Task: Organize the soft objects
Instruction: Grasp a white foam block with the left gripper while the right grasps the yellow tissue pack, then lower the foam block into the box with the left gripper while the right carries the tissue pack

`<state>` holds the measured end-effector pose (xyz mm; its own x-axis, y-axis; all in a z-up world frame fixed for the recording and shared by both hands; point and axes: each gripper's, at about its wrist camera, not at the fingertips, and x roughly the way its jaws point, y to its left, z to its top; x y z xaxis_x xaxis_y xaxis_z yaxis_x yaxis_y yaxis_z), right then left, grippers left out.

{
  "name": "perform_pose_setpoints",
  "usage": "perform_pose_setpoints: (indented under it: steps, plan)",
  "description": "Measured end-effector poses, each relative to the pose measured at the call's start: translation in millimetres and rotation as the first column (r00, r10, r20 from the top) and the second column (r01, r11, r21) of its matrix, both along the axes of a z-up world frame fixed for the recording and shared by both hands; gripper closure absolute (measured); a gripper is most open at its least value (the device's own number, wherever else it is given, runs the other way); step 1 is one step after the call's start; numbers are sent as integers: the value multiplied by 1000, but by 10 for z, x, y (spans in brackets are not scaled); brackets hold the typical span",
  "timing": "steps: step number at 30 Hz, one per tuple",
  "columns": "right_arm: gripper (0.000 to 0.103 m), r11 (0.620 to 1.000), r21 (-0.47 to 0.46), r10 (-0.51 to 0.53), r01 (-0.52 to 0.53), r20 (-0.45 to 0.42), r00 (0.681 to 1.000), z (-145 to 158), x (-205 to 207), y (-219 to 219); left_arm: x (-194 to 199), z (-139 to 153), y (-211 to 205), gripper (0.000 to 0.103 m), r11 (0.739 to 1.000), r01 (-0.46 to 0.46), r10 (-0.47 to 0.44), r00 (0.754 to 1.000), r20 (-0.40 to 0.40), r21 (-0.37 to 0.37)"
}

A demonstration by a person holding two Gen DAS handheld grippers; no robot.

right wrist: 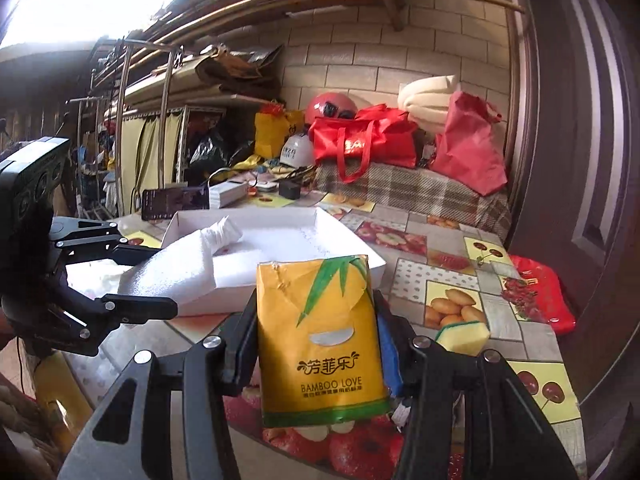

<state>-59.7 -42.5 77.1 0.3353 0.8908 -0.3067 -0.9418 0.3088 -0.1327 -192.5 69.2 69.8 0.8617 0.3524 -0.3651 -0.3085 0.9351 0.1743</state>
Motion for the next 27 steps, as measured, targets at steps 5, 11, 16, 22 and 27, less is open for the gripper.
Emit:
perform_pose_setpoints:
  steps: [5,11,16,22,27]
  plan:
    - [53,979,129,-152,160,-68,986,3,170,-55,-159,72,329,54,992,-122,124,984,129,-30]
    - [53,948,166,-247,270,-146,958,-70,264,-123,-332,69,572,54,974,-185,206,962,181,-127]
    - [53,957,151,-228,246,-126,966,-74,120,-7,-293,36,603,54,971,-204,223,961,164,-125]
    - [53,973,130,-179,190,-91,980,-85,-60,221,-182,-36,781,54,971,-224,232,965,125,-79]
    - [53,978,120,-162,173,-94,982,-93,-123,345,-165,-115,1067,54,952,-264,280,956,90,-157]
